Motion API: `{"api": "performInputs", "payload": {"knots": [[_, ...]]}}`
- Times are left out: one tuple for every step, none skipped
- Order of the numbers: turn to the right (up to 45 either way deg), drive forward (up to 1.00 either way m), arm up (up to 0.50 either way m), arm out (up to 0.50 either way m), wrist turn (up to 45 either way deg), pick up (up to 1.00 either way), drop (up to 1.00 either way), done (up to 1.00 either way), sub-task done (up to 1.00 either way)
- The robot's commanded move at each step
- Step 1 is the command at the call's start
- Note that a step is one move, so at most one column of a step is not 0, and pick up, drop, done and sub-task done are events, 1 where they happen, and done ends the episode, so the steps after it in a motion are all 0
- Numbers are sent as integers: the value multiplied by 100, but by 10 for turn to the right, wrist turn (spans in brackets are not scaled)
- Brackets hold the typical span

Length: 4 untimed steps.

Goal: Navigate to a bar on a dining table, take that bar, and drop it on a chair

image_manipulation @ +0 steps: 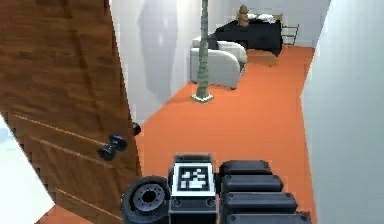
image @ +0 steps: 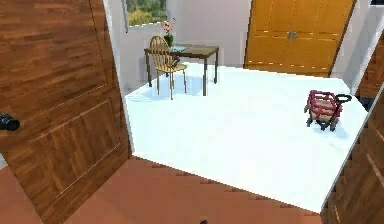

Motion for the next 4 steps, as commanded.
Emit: {"api": "performInputs", "payload": {"knots": [[60, 0, 0, 0, 0, 0, 0, 0, 0], [0, 85, 0, 0, 0, 0, 0, 0, 0], [180, 0, 0, 0, 0, 0, 0, 0, 0], [0, 100, 0, 0, 0, 0, 0, 0, 0]]}}
